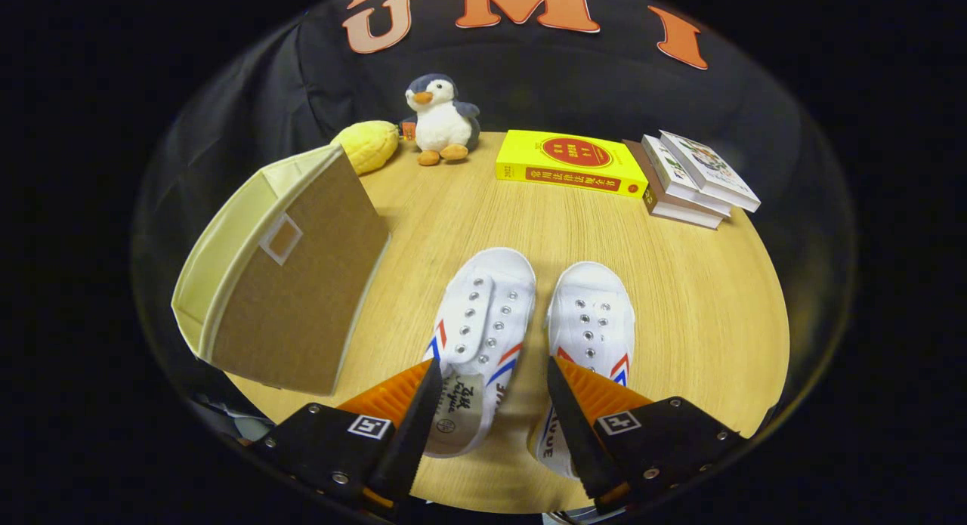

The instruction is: Open the storage box then place both shoes into the box .Put the left shoe in first, then the right shoe, with the right side of both shoes facing outward in a uniform manner.

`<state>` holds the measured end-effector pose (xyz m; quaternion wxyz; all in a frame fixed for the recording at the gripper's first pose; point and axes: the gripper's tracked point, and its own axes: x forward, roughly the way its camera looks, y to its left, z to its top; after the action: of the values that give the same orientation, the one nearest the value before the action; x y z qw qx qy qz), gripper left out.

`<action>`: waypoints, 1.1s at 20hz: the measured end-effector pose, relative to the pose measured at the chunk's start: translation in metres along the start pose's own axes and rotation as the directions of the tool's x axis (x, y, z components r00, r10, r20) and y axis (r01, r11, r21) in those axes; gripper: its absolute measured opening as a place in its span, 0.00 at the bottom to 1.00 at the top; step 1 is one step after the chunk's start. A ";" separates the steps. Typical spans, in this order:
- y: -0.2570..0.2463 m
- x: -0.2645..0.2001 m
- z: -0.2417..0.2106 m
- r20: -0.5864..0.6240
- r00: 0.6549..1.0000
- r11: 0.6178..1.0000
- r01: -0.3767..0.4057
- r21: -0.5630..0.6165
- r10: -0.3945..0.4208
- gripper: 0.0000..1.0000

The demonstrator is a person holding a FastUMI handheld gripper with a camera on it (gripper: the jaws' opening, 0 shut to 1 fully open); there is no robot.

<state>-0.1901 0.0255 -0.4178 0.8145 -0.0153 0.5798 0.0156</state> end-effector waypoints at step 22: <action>0.006 0.048 -0.018 -0.059 0.996 0.996 -0.073 -0.045 0.070 0.54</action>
<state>-0.1916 0.0306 -0.4689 0.7958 -0.0143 0.6026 0.0580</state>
